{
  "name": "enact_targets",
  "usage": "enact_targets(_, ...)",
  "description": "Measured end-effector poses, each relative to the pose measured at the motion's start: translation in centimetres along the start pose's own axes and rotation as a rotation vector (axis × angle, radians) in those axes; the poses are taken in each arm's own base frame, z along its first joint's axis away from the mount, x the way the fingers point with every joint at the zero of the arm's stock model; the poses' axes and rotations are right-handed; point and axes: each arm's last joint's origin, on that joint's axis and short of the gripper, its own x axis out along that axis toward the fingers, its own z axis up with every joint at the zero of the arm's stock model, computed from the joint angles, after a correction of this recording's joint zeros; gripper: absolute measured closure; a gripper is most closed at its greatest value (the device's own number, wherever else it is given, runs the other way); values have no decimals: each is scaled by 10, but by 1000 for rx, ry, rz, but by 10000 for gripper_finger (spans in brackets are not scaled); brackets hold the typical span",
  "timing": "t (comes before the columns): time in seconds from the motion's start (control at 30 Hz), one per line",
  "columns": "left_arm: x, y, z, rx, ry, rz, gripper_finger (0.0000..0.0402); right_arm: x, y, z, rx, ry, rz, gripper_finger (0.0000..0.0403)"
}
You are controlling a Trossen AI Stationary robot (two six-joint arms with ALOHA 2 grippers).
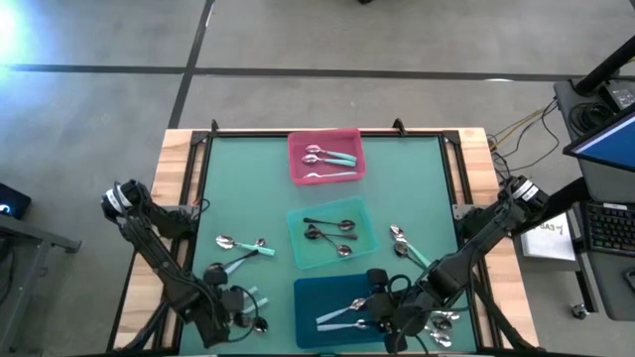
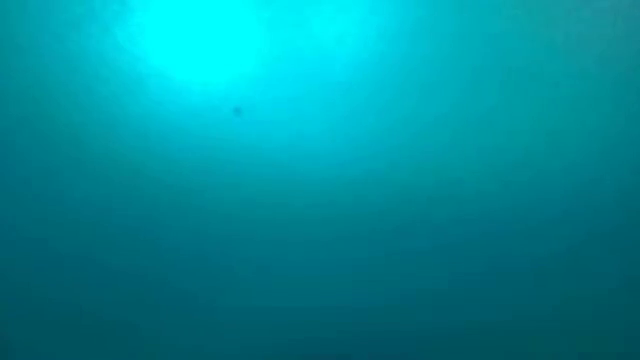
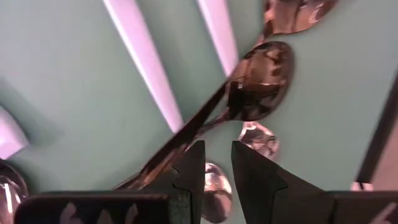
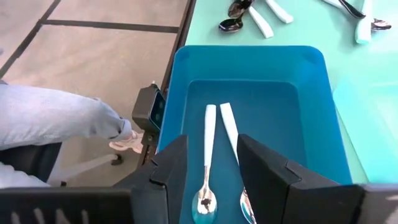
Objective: Sort silverware by color (type)
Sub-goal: Put the black spoon into the green bin
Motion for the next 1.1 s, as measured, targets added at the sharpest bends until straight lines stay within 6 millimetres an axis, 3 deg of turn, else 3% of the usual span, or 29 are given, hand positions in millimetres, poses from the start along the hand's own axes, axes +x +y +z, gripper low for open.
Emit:
enact_targets(0.67, 12, 16, 1, -54, -135, 114, 338, 1, -4, 2, 7, -13, -36, 275)
enact_targets(1.1, 12, 10, 4, 94, -156, 54, 338, 1, -4, 2, 6, -13, -36, 273)
